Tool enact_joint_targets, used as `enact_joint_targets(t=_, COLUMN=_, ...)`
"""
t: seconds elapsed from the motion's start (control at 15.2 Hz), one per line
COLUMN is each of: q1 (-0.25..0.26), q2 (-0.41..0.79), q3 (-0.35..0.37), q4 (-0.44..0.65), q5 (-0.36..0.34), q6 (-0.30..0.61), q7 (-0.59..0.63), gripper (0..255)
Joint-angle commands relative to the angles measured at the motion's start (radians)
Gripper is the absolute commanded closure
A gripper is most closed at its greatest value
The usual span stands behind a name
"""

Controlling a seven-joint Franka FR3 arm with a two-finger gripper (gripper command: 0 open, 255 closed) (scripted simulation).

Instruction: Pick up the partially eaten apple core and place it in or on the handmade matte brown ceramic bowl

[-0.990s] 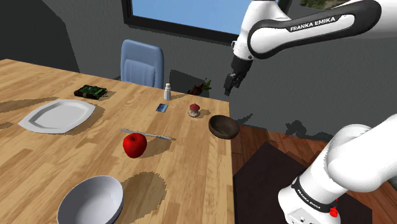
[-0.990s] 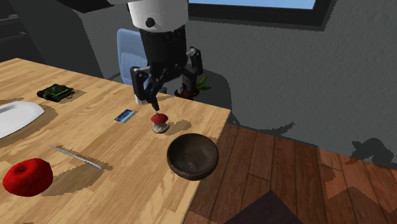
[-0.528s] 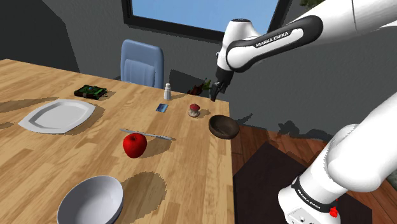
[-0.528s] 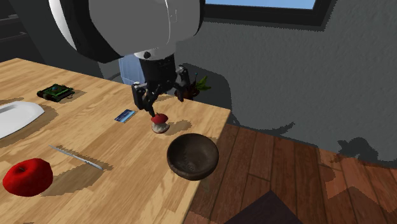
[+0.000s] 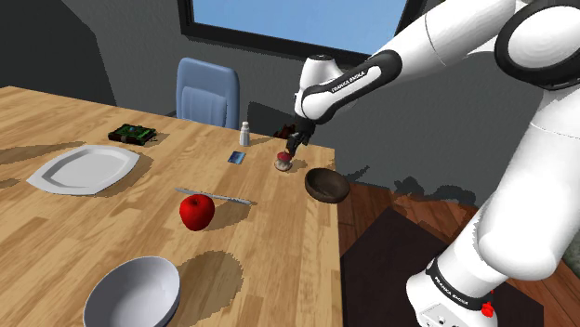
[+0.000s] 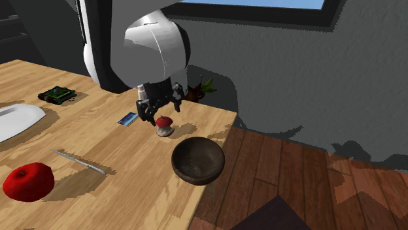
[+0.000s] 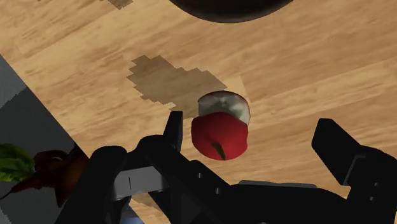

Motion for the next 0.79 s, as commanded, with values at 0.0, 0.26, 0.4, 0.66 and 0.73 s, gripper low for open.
enact_joint_targets(t=0.0, q1=0.001, q2=0.073, q3=0.001, q4=0.049, q5=-0.003, q6=0.026, q7=-0.002, gripper=0)
enact_joint_targets(t=0.26, q1=0.001, q2=0.191, q3=0.002, q4=0.136, q5=-0.006, q6=0.059, q7=-0.007, gripper=0)
enact_joint_targets(t=0.4, q1=0.001, q2=0.212, q3=0.001, q4=0.138, q5=-0.007, q6=0.079, q7=-0.006, gripper=0)
enact_joint_targets(t=0.66, q1=0.0, q2=0.257, q3=-0.001, q4=0.145, q5=-0.01, q6=0.116, q7=-0.004, gripper=0)
enact_joint_targets(t=0.73, q1=-0.001, q2=0.263, q3=-0.002, q4=0.146, q5=-0.01, q6=0.122, q7=-0.003, gripper=0)
